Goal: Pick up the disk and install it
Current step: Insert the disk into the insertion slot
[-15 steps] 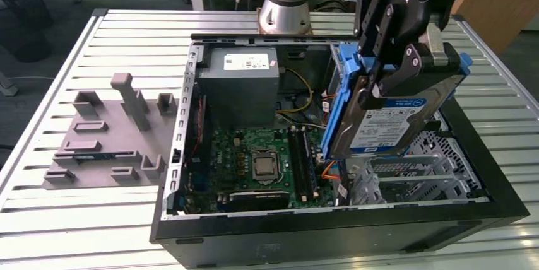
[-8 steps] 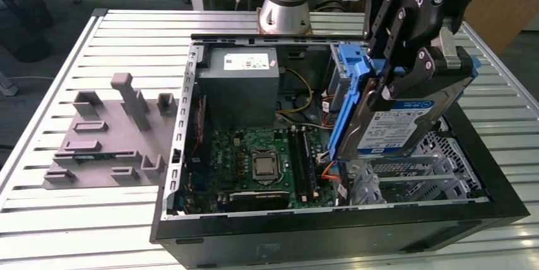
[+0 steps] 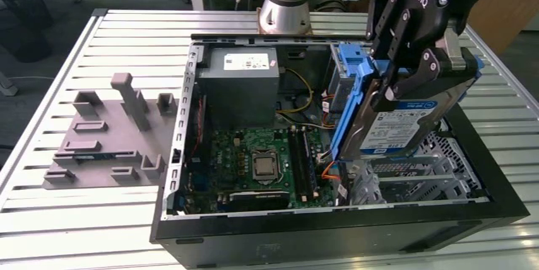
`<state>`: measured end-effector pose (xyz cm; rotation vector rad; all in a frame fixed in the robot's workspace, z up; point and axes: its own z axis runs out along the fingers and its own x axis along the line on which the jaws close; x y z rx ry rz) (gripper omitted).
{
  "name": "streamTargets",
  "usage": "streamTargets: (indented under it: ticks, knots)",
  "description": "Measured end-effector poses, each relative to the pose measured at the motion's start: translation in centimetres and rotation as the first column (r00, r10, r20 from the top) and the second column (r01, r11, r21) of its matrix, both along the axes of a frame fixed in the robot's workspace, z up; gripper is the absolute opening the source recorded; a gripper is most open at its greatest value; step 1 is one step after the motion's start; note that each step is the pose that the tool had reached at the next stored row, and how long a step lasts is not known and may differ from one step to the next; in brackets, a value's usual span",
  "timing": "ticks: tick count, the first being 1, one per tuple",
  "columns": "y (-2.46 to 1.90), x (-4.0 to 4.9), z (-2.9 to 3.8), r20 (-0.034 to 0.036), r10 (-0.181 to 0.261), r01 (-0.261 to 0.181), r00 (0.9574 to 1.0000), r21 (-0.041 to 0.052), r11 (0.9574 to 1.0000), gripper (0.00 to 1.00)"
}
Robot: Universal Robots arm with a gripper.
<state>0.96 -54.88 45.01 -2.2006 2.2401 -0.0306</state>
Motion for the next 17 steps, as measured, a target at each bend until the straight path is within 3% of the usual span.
streamTargets:
  ticks: [9, 17]
  knots:
    - [-0.46, 0.42, -0.18, -0.0002, 0.000, 0.000, 1.0000, -0.0001, 1.0000, 0.36]
    - [-1.60, 0.41, -0.30, -0.0002, 0.000, 0.000, 1.0000, -0.0001, 1.0000, 0.36]
